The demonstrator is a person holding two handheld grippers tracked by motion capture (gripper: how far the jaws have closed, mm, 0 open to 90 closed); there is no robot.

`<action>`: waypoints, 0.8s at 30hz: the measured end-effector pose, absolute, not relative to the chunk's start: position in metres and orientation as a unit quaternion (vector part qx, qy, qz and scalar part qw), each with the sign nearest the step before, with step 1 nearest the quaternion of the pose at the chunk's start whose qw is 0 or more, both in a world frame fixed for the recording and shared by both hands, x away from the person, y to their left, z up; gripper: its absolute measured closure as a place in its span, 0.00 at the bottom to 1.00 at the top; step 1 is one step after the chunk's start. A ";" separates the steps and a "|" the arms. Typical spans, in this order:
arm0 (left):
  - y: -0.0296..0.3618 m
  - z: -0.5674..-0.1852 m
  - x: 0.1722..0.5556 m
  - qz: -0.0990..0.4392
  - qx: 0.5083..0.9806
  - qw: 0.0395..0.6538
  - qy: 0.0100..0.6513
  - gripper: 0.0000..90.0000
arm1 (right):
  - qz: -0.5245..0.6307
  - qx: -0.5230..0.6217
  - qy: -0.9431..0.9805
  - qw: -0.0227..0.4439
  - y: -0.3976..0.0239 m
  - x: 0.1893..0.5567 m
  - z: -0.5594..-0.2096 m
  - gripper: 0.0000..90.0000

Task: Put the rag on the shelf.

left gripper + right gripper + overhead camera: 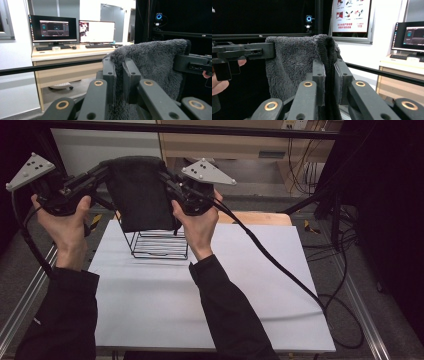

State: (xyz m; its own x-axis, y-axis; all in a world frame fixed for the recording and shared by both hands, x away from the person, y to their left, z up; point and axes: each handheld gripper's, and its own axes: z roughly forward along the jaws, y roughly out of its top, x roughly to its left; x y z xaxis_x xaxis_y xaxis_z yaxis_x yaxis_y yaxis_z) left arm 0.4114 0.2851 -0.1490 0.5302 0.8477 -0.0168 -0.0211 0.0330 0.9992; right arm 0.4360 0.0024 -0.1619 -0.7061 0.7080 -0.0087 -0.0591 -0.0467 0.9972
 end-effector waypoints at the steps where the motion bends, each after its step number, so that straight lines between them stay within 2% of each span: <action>1: 0.286 -0.147 0.414 0.343 0.603 0.634 0.342 0.91 | 0.677 0.258 0.629 0.284 0.003 0.437 -0.160 0.90; 24: 0.289 -0.117 0.451 0.354 0.582 0.633 0.368 0.91 | 0.676 0.260 0.617 0.308 0.017 0.473 -0.130 0.90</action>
State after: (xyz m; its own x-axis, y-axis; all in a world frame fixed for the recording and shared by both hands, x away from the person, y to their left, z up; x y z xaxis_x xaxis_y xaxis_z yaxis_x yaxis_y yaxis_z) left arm 0.4512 0.2886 -0.1169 0.4787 0.8763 -0.0545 -0.0186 0.0721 0.9972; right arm 0.4726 0.0168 -0.1300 -0.6757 0.7366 -0.0284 -0.0952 -0.0490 0.9943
